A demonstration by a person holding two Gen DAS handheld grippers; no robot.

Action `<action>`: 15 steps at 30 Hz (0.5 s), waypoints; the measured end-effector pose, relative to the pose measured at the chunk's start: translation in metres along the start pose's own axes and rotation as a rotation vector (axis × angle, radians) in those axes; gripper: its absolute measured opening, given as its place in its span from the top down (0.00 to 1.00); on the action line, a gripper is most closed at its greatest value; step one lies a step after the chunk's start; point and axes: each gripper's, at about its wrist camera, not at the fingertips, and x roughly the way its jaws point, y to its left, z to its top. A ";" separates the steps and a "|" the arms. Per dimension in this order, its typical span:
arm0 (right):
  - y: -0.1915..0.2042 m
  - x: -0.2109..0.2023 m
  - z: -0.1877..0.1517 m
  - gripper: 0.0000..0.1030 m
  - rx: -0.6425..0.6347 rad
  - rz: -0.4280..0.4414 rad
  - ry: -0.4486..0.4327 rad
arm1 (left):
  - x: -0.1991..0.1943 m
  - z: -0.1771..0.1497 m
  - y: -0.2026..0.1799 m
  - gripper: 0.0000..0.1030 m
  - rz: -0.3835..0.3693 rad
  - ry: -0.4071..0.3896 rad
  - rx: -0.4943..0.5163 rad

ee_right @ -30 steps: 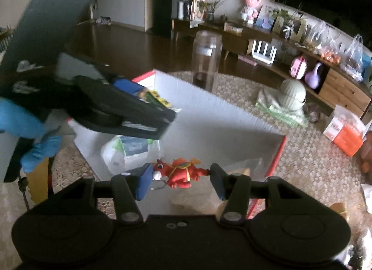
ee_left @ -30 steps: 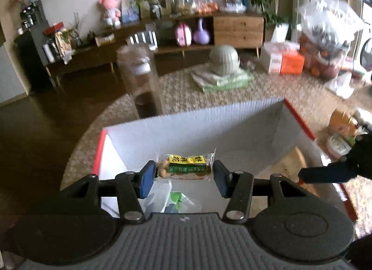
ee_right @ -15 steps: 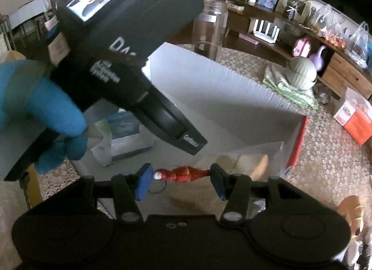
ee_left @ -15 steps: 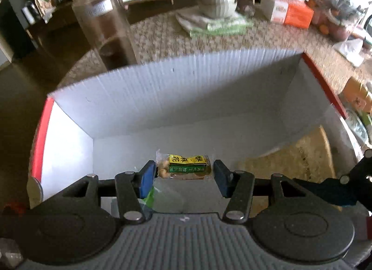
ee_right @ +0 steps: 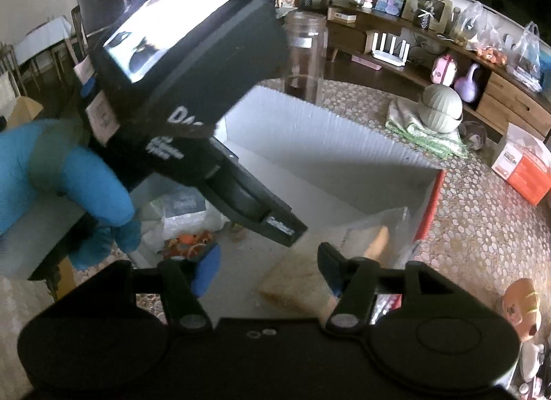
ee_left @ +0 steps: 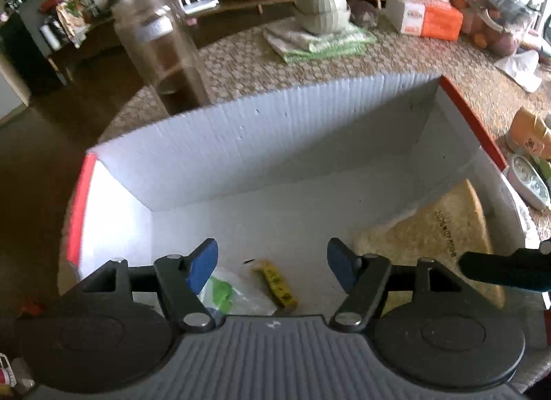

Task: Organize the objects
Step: 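Open right tool to drop the red toy while left tool releases the snack packet, then withdraw both tools from the red box back toward the table items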

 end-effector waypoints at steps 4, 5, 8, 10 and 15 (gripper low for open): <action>-0.002 -0.016 -0.001 0.40 0.004 0.003 -0.025 | -0.021 -0.003 0.004 0.33 -0.004 -0.042 -0.038; -0.002 -0.021 -0.002 0.40 0.004 0.004 -0.030 | -0.027 -0.004 0.004 0.33 -0.005 -0.054 -0.045; -0.001 -0.033 -0.004 0.39 -0.002 0.001 -0.047 | -0.045 -0.008 0.001 0.33 -0.002 -0.089 -0.046; -0.001 -0.041 -0.006 0.39 -0.004 -0.004 -0.058 | -0.055 -0.011 -0.002 0.33 -0.002 -0.108 -0.043; -0.002 -0.063 -0.012 0.38 -0.001 -0.006 -0.078 | -0.078 -0.019 -0.010 0.33 -0.011 -0.141 -0.045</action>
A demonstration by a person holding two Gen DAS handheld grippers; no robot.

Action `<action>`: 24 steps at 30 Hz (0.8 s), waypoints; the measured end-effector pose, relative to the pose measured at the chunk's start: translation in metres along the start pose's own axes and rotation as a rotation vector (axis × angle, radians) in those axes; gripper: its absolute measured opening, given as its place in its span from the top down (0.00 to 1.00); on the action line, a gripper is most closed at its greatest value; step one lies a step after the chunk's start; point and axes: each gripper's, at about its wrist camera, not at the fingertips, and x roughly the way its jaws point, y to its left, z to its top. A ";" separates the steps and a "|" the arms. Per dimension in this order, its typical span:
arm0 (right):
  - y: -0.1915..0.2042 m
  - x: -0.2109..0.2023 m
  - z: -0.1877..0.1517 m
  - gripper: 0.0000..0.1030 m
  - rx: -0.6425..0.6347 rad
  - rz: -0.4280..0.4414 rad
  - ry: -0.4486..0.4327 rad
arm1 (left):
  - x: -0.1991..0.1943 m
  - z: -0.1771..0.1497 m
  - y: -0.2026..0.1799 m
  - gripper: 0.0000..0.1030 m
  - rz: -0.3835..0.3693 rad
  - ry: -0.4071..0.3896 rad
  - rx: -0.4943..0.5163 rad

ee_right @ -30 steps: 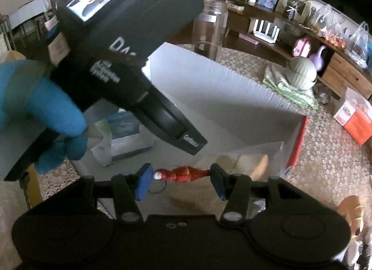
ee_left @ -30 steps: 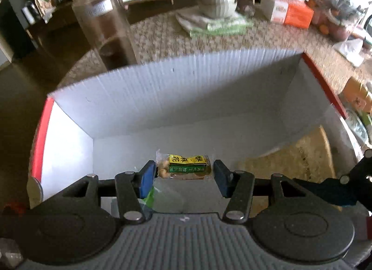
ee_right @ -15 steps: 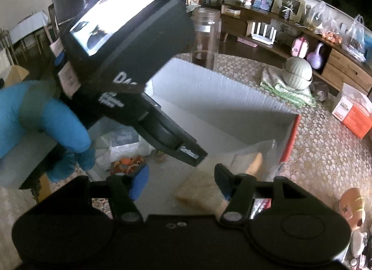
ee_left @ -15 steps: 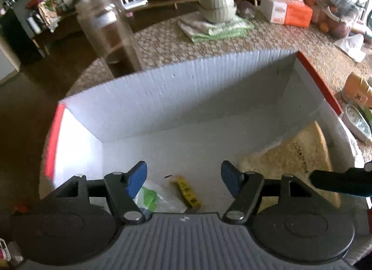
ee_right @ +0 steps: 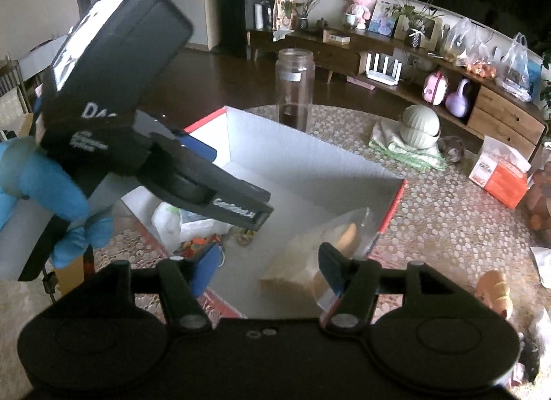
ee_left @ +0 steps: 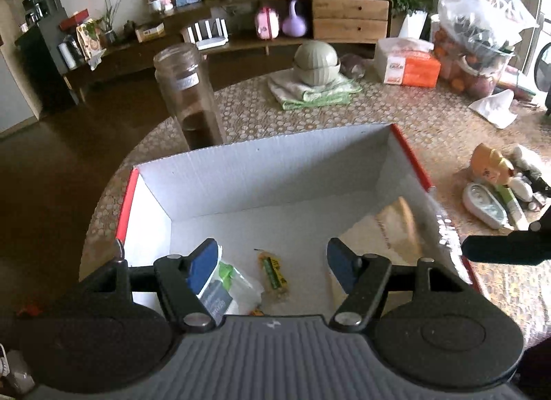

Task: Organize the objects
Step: 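Withdraw both tools from the red box back toward the table items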

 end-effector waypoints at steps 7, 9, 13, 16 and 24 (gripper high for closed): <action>-0.007 -0.034 -0.008 0.32 0.010 -0.005 -0.046 | -0.032 -0.006 -0.017 0.33 -0.014 -0.044 -0.005; -0.011 -0.044 -0.011 0.32 0.016 -0.004 -0.055 | -0.040 -0.009 -0.023 0.30 -0.022 -0.053 -0.009; -0.019 -0.064 -0.022 0.28 0.025 -0.007 -0.074 | -0.057 -0.017 -0.037 0.25 -0.046 -0.081 -0.020; -0.026 -0.078 -0.033 0.24 0.028 -0.016 -0.087 | -0.067 -0.022 -0.051 0.20 -0.059 -0.088 -0.020; -0.051 -0.115 -0.066 0.16 0.057 -0.040 -0.103 | -0.088 -0.037 -0.098 0.20 -0.101 -0.122 -0.007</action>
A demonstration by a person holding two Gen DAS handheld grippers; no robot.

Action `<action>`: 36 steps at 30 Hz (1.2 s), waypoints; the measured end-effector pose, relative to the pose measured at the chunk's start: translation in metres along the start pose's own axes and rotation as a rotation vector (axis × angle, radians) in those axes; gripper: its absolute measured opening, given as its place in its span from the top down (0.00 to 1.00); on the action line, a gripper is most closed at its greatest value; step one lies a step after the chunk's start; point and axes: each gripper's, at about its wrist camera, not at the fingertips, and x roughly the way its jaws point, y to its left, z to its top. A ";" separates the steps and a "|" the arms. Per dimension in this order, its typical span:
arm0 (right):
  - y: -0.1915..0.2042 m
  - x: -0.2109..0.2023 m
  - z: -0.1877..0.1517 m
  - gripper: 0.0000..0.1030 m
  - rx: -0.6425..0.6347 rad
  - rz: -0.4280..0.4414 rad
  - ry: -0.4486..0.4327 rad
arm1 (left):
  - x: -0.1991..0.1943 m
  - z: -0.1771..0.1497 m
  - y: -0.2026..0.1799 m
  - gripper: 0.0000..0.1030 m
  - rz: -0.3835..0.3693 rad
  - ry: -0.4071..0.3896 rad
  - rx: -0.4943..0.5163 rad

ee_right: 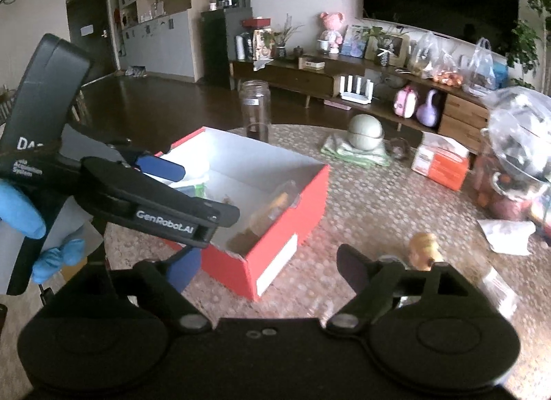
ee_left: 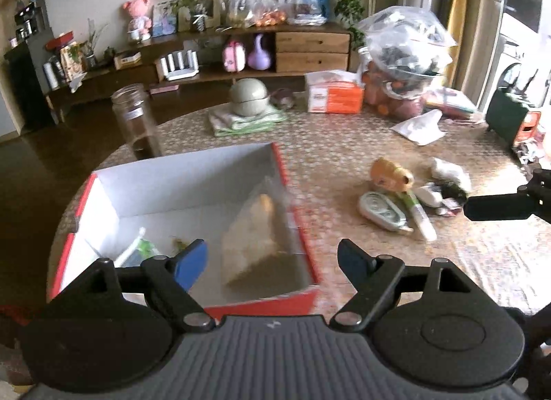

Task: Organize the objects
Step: 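Withdraw both tools from the red box back toward the table items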

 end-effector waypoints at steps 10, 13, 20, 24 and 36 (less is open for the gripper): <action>-0.051 -0.045 -0.042 0.14 0.040 -0.063 -0.005 | -0.010 -0.008 -0.059 0.04 -0.088 -0.041 0.021; -0.071 -0.055 -0.056 0.14 0.062 -0.097 -0.001 | -0.008 -0.011 -0.074 0.00 -0.102 -0.060 0.024; -0.116 -0.061 -0.077 0.14 0.142 -0.179 0.012 | 0.021 -0.012 -0.102 0.00 -0.099 -0.024 0.054; -0.140 -0.056 -0.085 0.14 0.187 -0.222 0.031 | 0.045 -0.011 -0.112 0.00 -0.083 -0.006 0.068; -0.204 -0.019 -0.098 0.14 0.239 -0.307 0.104 | 0.128 -0.003 -0.141 0.00 -0.049 0.089 0.098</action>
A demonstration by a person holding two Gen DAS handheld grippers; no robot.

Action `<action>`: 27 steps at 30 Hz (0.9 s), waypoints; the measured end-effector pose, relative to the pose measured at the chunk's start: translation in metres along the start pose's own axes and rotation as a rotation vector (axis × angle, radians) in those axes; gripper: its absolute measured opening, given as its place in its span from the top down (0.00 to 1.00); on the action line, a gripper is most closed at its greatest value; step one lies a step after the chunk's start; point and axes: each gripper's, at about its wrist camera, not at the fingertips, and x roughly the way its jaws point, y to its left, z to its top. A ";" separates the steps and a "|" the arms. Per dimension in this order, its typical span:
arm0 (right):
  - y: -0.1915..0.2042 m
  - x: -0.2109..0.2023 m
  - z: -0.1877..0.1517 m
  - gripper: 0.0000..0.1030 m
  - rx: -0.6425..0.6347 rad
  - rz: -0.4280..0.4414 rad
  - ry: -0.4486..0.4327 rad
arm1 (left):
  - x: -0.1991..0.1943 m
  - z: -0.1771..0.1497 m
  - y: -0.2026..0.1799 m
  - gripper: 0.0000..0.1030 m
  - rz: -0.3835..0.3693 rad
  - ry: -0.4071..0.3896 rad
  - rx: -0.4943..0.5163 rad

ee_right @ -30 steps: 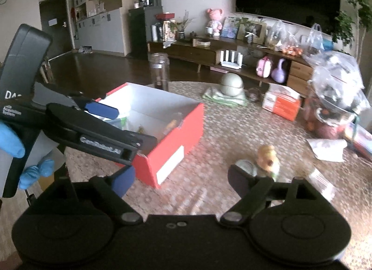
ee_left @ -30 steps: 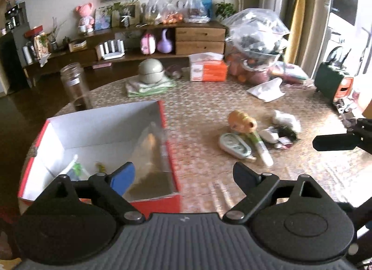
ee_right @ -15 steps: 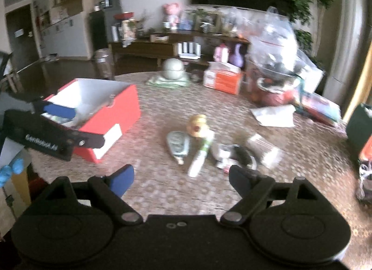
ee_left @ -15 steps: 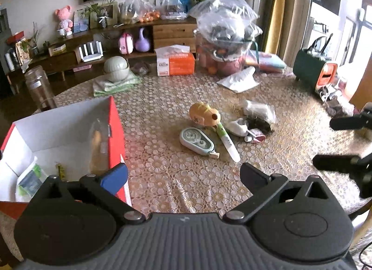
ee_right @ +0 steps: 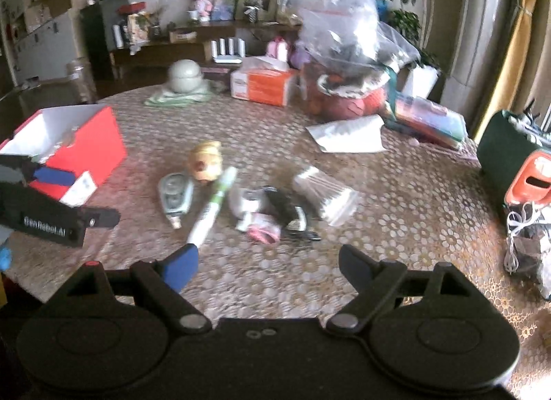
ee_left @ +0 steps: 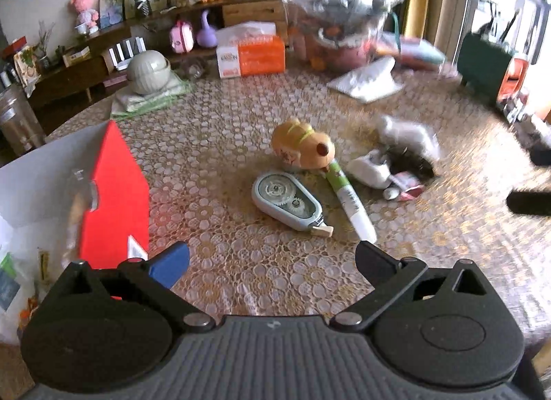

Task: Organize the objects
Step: 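Reach left tool to the grey correction tape while right tool reaches the black packet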

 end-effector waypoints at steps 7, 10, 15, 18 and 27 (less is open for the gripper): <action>-0.024 0.036 0.010 0.16 0.036 -0.018 0.029 | 0.040 0.023 -0.001 0.00 0.025 0.032 -0.046; -0.027 0.047 0.015 0.16 0.031 -0.021 0.034 | 0.055 0.033 0.000 0.00 0.045 0.042 -0.067; -0.032 0.068 0.024 0.16 0.022 -0.037 0.048 | 0.080 0.042 -0.002 0.00 0.078 0.071 -0.061; -0.034 0.079 0.031 0.16 0.041 -0.033 0.050 | 0.091 0.045 -0.002 0.00 0.078 0.088 -0.085; -0.027 0.111 0.033 0.18 0.052 -0.039 0.080 | 0.115 0.044 0.005 0.00 0.076 0.138 -0.175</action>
